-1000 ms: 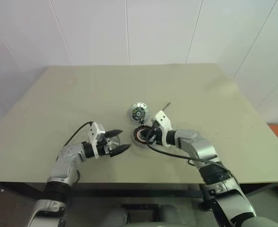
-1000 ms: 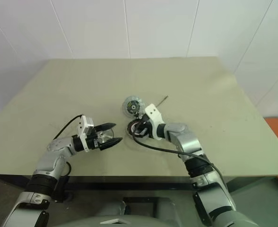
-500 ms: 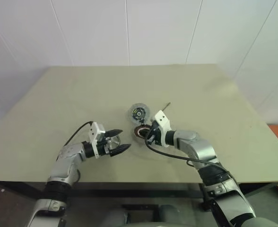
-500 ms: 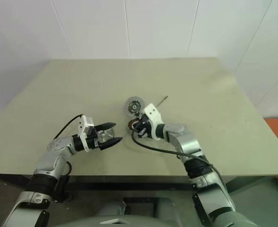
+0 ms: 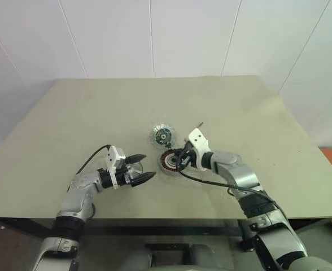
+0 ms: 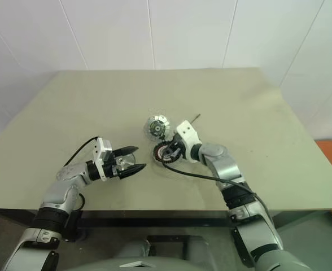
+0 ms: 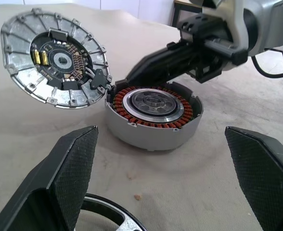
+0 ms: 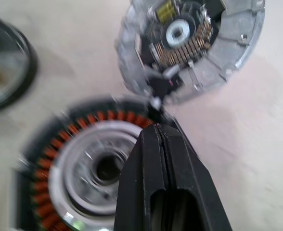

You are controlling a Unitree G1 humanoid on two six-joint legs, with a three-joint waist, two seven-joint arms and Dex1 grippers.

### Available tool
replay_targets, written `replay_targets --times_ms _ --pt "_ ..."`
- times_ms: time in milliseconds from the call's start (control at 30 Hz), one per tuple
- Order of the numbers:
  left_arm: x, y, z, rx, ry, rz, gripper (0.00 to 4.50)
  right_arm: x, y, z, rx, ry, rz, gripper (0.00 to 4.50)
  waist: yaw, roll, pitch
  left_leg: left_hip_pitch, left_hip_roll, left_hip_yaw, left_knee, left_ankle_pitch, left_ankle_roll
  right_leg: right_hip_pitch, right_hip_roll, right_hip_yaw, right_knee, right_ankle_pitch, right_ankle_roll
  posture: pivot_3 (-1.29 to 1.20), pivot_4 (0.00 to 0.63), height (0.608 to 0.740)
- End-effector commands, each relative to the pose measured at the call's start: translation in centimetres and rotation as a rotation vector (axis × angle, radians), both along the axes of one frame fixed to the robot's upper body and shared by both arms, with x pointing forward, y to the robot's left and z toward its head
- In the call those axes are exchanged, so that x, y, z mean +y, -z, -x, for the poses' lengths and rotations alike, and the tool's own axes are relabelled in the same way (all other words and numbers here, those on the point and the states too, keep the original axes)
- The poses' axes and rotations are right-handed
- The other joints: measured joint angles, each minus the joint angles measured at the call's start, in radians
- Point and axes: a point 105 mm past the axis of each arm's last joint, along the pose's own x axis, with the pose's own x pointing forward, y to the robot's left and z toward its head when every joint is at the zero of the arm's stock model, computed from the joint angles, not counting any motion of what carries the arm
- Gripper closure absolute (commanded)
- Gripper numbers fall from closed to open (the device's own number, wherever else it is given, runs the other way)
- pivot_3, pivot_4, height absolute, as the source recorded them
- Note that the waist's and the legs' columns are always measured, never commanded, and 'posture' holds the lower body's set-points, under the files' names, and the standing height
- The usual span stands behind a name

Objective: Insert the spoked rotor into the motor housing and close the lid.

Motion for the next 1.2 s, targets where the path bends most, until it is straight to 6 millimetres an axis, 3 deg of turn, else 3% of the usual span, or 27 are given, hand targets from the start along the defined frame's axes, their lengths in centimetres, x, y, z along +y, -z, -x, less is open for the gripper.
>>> replay_targets --times_ms 33,233,500,733,867,967,1200 --pt "-0.4 -1.0 -0.3 -0.048 0.019 -0.004 0.0 1.0 -3.6 0.4 -0.054 -0.061 -0.144 4.48 0.0 0.0 0.0 0.0 0.0 0.0 0.0 0.0 0.0 0.0 0.0 0.0 0.0 0.0 0.0 0.0 0.0 0.74" --pt "-0.4 -1.0 -0.4 -0.05 0.02 -0.004 0.0 1.4 -2.9 1.6 -0.044 -0.123 -0.091 4.48 0.001 0.0 0.0 0.0 0.0 0.0 0.0 0.0 0.0 0.0 0.0 0.0 0.0 0.0 0.0 0.0 0.0 0.74" --pt "-0.5 -0.9 -0.4 -0.051 0.015 -0.004 0.0 -0.3 2.2 1.7 0.021 -0.104 0.197 4.48 0.002 0.0 0.0 0.0 0.0 0.0 0.0 0.0 0.0 0.0 0.0 0.0 0.0 0.0 0.0 0.0 0.0 0.74" --pt "-0.5 -0.9 -0.4 -0.051 0.015 -0.007 0.0 0.0 1.2 1.2 -0.021 -0.088 0.162 4.48 0.002 -0.001 -0.001 0.001 0.0 0.0 0.001 0.0 0.0 0.002 0.0 0.0 0.0 0.0 0.0 0.0 0.0 0.74" --pt "-0.5 -0.8 -0.4 -0.052 0.015 -0.007 0.0 1.1 -2.7 0.1 -0.049 -0.032 -0.108 4.48 0.001 -0.001 0.0 0.001 0.0 0.0 0.001 0.0 0.0 0.001 0.0 0.0 0.0 0.0 0.0 0.0 0.0 0.74" --pt "-0.5 -0.8 -0.3 -0.051 0.017 -0.008 0.0 1.0 -4.1 -0.1 -0.065 -0.026 -0.185 4.48 0.001 0.0 0.0 0.0 0.0 0.0 0.0 0.0 0.0 0.001 0.0 0.0 0.0 0.0 0.0 0.0 0.0 0.74" --pt "-0.5 -0.8 -0.3 -0.052 0.018 -0.006 0.0 0.8 -2.7 0.3 -0.056 -0.05 -0.093 4.48 0.001 0.0 0.0 0.0 0.0 0.0 0.0 0.0 0.0 0.0 0.0 0.0 0.0 0.0 0.0 0.0 0.0 0.74"
